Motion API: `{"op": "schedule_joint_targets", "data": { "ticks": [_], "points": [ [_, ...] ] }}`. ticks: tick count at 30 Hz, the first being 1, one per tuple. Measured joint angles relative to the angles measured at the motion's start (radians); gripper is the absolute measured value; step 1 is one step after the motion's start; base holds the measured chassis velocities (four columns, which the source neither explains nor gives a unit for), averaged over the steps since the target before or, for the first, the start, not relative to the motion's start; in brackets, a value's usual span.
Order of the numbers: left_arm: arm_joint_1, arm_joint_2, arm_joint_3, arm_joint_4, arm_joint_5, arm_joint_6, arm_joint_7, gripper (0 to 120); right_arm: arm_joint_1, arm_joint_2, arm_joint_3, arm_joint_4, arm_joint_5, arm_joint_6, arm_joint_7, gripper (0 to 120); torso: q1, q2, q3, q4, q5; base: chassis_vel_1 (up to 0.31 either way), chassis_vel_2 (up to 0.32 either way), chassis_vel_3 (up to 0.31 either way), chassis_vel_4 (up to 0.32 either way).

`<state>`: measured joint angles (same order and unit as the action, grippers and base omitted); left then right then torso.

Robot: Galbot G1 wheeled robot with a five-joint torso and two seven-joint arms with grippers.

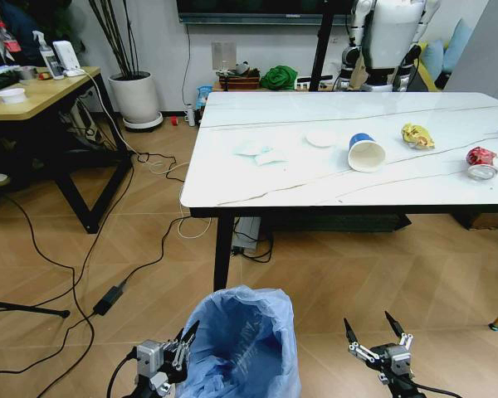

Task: Pick up the trash bin and place the trash from the table into it.

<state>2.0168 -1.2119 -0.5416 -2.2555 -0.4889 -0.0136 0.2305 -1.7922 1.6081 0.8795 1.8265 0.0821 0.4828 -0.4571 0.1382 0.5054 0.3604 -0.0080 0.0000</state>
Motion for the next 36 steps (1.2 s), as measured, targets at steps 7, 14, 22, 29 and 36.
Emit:
{"op": "schedule_joint_targets", "data": {
  "ticks": [7, 14, 22, 29, 36],
  "points": [
    [-0.003, -0.003, 0.000, 0.001, 0.002, 0.002, -0.006, 0, 0.004, 0.000, -0.002, -0.003, 0.001, -0.002, 0.000, 100, 0.013, 0.036, 0.023, 0.0000, 0.0000, 0.000, 0.000, 0.000, 0.000],
    [-0.006, -0.006, 0.001, 0.003, 0.005, 0.002, -0.007, 0, 0.008, 0.000, -0.003, -0.007, 0.002, -0.002, 0.000, 100, 0.030, 0.076, 0.046, 0.0000, 0.0000, 0.000, 0.000, 0.000, 0.000],
    [-0.008, -0.005, 0.001, 0.003, 0.003, 0.002, -0.008, 0, 0.007, 0.000, -0.004, -0.006, 0.001, -0.003, 0.000, 100, 0.043, 0.109, 0.066, 0.0000, 0.0000, 0.000, 0.000, 0.000, 0.000],
    [-0.009, -0.004, 0.001, 0.002, 0.002, 0.004, -0.006, 0, 0.006, 0.000, -0.004, -0.004, 0.001, -0.003, 0.000, 100, 0.055, 0.139, 0.084, 0.0000, 0.0000, 0.000, 0.000, 0.000, 0.000],
    [-0.010, -0.004, 0.001, 0.002, 0.003, 0.004, -0.005, 0, 0.005, 0.000, -0.003, -0.003, 0.001, -0.003, -0.001, 100, 0.067, 0.168, 0.101, 0.0000, 0.0000, 0.000, 0.000, 0.000, 0.000]
  ]
}}
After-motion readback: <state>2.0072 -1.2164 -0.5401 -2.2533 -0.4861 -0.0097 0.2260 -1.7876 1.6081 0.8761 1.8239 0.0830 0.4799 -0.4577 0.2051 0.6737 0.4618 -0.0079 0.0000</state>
